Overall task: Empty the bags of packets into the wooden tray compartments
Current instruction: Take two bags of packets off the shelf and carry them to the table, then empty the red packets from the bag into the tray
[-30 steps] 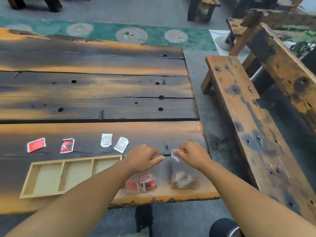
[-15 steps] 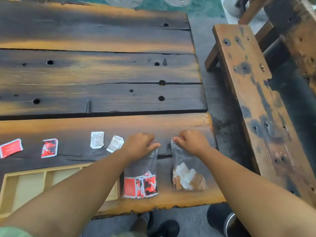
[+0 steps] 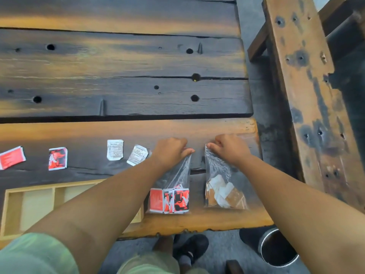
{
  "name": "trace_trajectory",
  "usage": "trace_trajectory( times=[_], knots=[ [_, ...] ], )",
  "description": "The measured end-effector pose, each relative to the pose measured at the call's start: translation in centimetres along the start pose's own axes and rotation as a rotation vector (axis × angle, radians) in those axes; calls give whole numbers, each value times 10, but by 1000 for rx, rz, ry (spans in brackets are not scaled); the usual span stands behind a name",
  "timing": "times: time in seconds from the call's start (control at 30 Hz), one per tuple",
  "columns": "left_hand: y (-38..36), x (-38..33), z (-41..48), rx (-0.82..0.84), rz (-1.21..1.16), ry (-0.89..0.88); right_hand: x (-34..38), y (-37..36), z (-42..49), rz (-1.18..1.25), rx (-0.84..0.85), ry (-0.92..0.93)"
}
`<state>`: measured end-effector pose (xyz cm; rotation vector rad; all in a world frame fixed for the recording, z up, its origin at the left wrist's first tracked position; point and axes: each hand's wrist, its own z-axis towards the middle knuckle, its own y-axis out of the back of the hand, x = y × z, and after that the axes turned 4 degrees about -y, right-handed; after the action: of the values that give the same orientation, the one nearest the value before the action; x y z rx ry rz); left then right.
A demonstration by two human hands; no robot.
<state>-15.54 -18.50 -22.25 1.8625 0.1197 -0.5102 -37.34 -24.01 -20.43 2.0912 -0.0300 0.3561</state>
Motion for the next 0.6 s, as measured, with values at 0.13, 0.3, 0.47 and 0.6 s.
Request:
trace_trajectory(
  times=[0.13, 0.3, 0.47, 0.6],
  knots=[
    [-3, 2, 1, -21, -7, 14, 2, 0, -5, 37, -43, 2],
    [3, 6, -5, -86, 22, 27, 4, 3, -11, 102, -84, 12],
    [14, 4, -24, -145, 16, 89, 14, 6, -21, 60, -152, 59],
    [24, 3, -44, -177, 2, 193, 31, 11, -37, 65, -240, 77]
  ],
)
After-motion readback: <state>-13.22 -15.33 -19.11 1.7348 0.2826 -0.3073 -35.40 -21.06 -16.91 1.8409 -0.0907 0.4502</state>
